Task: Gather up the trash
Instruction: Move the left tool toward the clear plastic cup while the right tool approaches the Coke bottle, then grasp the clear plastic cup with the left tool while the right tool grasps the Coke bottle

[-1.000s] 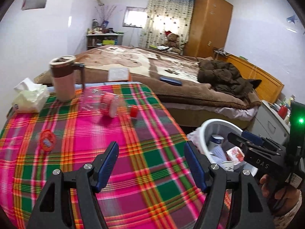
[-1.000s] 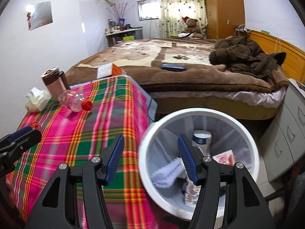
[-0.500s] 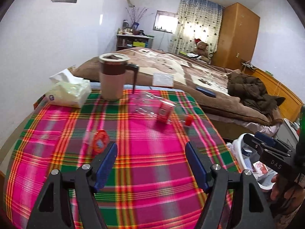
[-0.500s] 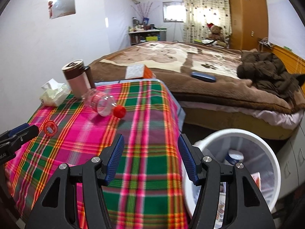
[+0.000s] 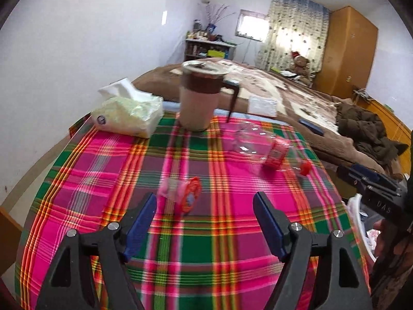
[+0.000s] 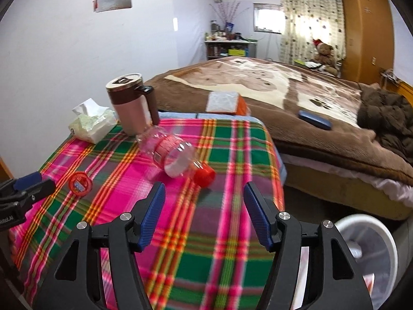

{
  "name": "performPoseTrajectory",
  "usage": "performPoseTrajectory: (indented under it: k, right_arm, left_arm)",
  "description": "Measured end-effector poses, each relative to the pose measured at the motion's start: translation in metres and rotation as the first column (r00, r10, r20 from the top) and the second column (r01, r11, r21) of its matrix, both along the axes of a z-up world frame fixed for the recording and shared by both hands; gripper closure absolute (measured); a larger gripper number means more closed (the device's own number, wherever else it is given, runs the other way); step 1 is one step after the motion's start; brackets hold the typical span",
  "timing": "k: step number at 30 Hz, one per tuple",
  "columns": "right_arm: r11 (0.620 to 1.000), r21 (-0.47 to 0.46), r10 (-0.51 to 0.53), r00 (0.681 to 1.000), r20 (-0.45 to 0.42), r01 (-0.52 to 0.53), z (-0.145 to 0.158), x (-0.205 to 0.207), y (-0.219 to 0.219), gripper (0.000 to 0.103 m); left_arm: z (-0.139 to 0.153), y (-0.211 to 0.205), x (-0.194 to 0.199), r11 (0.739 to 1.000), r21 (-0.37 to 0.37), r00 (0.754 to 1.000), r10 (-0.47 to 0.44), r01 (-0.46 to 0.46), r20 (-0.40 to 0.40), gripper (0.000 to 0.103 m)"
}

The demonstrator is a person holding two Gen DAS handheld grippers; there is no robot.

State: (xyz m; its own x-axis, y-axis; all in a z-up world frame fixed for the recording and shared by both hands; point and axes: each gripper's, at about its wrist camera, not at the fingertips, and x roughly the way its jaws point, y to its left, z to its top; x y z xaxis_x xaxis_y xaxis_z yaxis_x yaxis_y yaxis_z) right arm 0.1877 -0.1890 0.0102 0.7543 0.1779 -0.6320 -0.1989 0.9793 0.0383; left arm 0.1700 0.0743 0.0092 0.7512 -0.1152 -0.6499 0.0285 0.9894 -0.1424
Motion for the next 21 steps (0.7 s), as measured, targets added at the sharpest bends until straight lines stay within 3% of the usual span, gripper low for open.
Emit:
performPoseTrajectory:
  k: [9,21]
  right_arm:
    - [0.99,-0.007,0.138,0.99,-0.024,-0.139,-0.004,0.046,0.026,0.036]
    - [0.97,0.057,0.241,0.954,-0.178,-0.235,-0.024,0.103,0.04,0.034]
  left_arm:
    - [-0.024,0.023,0.028,0.997,-0.03,0.995,0.07,-0.073,-0.075,0.022]
    - [-0.051,0.024,0.059,0.997,-0.016,0.987,0.075,-0.078,-0.145,0.021]
